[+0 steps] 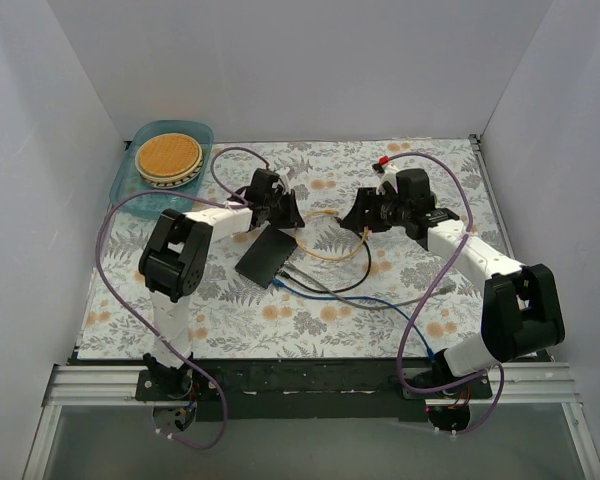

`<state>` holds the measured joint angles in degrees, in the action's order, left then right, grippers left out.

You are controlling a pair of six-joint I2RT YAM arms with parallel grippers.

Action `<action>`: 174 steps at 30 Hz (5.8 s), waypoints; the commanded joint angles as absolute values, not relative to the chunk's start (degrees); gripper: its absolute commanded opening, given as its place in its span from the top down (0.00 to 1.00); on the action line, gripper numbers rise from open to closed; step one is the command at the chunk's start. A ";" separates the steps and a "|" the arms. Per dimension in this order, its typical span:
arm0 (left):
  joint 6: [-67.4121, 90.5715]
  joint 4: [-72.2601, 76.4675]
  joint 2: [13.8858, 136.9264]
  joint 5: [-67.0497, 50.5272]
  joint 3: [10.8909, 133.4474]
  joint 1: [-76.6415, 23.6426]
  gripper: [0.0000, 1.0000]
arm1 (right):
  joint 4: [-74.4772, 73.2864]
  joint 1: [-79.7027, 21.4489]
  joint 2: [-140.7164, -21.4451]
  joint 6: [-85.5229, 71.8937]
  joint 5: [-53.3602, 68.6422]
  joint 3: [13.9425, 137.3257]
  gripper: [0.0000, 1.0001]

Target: Insert the plug into the switch port

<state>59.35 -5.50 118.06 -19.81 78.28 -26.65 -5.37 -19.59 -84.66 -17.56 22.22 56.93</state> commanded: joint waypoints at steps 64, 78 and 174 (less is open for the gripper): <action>77.61 2.71 74.10 3.89 53.18 -35.52 0.02 | 9.09 -22.06 -107.14 -19.72 53.89 80.33 0.99; 70.13 8.61 72.24 -13.53 53.97 -31.64 0.14 | -2.99 -32.25 -88.68 2.20 31.64 66.80 0.99; 61.27 10.71 56.86 -3.90 45.70 -36.56 0.02 | -2.20 -33.58 -75.59 12.39 41.54 61.96 0.99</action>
